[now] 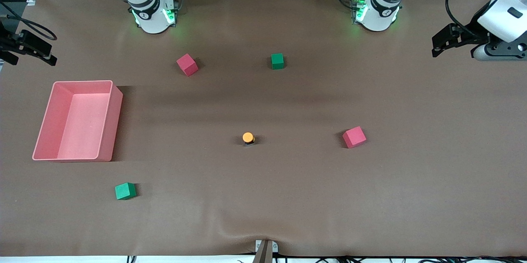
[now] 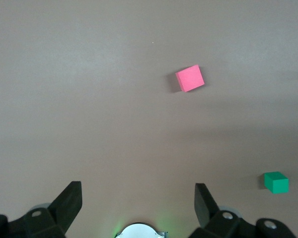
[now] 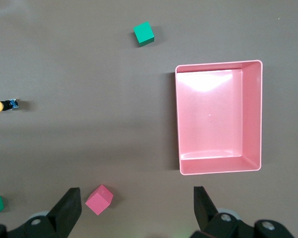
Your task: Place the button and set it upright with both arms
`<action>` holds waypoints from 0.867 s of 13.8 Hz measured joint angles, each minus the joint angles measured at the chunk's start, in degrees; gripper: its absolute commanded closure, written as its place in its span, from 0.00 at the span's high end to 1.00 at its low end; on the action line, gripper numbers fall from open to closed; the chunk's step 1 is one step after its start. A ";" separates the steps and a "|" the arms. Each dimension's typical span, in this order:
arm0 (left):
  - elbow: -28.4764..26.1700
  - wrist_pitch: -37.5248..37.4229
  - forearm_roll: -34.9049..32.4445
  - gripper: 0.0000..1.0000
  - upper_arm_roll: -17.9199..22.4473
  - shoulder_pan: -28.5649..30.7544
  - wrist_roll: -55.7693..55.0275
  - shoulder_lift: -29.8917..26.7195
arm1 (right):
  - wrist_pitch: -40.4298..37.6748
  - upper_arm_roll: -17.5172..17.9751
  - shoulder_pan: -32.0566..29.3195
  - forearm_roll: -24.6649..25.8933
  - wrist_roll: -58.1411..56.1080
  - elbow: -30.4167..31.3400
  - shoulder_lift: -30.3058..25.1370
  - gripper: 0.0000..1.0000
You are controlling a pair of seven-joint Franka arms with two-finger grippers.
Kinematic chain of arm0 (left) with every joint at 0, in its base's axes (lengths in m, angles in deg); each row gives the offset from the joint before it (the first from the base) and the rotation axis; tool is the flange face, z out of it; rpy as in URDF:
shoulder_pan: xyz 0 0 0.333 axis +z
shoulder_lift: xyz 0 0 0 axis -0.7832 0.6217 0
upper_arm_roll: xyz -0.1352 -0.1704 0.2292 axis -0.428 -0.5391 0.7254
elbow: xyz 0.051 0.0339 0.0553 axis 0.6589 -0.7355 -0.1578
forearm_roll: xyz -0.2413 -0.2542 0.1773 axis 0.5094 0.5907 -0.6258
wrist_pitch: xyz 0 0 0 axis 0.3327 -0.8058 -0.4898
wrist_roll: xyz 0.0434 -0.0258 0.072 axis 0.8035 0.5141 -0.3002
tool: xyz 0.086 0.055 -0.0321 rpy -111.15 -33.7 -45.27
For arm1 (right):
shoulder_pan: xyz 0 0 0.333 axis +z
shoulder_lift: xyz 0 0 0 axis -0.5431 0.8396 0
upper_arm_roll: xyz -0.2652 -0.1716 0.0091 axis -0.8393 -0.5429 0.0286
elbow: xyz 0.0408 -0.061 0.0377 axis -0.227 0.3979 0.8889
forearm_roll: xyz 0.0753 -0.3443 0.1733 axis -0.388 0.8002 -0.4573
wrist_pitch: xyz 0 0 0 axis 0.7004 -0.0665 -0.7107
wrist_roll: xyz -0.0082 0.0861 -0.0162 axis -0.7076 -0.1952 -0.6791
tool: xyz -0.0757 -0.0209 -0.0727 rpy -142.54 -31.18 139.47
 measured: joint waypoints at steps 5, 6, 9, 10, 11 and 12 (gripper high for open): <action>0.78 0.00 0.00 1.00 -0.06 -0.11 0.00 0.00 | 0.00 -0.01 0.00 0.00 0.00 0.00 0.00 1.00; 0.84 0.00 0.00 1.00 -0.02 -0.03 0.00 0.00 | 0.00 -0.01 0.00 0.00 0.00 0.00 0.00 1.00; 0.87 0.00 0.00 1.00 0.23 0.07 0.00 0.00 | 0.00 -0.01 0.00 -0.04 0.00 0.00 0.00 1.00; 0.89 0.00 0.00 1.00 0.37 0.12 0.00 0.00 | 0.00 -0.01 0.00 -0.07 0.00 0.00 0.00 1.00; 0.90 0.00 0.00 1.00 0.46 0.33 0.00 0.00 | 0.00 -0.01 0.00 -0.09 0.00 0.00 0.00 1.00; 0.90 0.00 0.00 1.00 0.51 0.65 0.00 0.00 | 0.00 -0.01 0.00 -0.10 0.00 0.00 0.00 1.00</action>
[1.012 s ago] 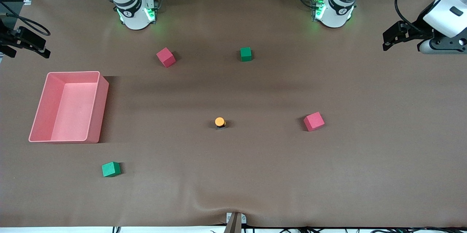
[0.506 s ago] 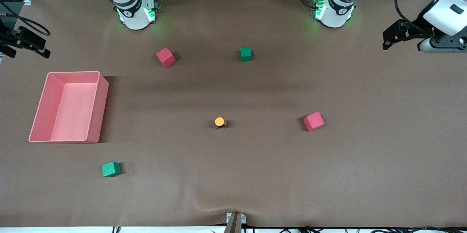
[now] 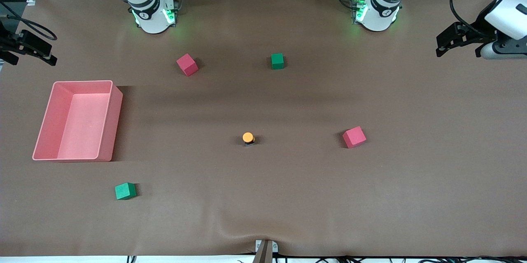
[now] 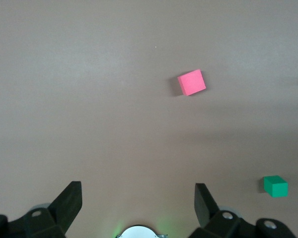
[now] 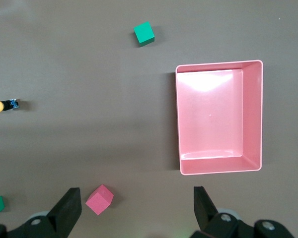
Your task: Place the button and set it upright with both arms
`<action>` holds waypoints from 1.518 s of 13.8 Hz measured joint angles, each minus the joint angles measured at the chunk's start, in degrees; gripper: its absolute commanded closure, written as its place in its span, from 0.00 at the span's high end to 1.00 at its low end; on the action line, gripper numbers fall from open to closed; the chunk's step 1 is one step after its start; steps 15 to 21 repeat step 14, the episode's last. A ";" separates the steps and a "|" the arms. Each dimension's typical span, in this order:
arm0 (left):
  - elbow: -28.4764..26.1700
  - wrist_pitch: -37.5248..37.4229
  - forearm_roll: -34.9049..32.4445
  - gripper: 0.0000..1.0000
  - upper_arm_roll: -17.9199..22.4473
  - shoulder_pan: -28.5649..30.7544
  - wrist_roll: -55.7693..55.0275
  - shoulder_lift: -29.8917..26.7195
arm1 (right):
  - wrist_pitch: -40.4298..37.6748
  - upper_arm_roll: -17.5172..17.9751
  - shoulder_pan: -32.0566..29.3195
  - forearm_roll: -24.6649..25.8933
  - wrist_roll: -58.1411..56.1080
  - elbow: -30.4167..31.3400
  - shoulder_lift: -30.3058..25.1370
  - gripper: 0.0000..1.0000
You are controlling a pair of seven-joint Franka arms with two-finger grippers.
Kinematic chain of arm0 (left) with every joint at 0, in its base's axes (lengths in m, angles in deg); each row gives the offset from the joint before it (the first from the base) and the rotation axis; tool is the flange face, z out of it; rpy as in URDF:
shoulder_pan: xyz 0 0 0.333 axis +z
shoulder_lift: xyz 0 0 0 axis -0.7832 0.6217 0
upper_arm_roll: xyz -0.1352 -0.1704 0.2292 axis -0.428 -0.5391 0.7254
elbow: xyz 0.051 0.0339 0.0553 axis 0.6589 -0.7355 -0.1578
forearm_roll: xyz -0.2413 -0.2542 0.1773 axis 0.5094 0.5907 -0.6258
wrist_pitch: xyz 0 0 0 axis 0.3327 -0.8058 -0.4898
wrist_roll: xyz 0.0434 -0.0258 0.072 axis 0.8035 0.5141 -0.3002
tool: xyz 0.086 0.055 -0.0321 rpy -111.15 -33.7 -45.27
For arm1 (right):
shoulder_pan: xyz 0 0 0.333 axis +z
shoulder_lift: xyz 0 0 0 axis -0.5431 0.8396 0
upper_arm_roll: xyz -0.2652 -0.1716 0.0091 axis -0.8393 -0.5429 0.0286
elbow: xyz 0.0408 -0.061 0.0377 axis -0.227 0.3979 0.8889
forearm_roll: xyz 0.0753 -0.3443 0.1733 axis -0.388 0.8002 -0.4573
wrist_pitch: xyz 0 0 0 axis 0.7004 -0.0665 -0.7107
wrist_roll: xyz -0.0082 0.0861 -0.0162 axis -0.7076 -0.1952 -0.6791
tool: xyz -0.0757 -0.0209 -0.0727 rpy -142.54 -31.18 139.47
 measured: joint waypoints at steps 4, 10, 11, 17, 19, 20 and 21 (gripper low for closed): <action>0.05 0.03 0.00 1.00 0.03 0.58 0.00 0.00 | 0.00 0.00 0.00 -0.01 0.00 0.00 0.00 1.00; 0.39 0.15 0.00 1.00 -1.42 3.86 0.06 0.00 | 0.00 -0.02 -0.55 -0.04 0.00 0.00 0.00 1.00; 0.39 0.14 0.00 1.00 -1.67 4.14 0.06 0.00 | 0.00 -0.02 -0.59 -0.06 0.00 0.00 0.00 1.00; 0.49 0.14 0.00 1.00 -2.35 4.94 0.06 0.00 | 0.00 0.01 -0.60 -0.11 -0.01 0.00 0.00 1.00; 0.49 0.14 0.00 1.00 -2.35 4.94 0.06 0.00 | 0.00 0.01 -0.60 -0.11 -0.01 0.00 0.00 1.00; 0.49 0.14 0.00 1.00 -2.35 4.94 0.06 0.00 | 0.00 0.01 -0.60 -0.11 -0.01 0.00 0.00 1.00; 0.49 0.14 0.00 1.00 -2.35 4.94 0.06 0.00 | 0.00 0.01 -0.60 -0.11 -0.01 0.00 0.00 1.00</action>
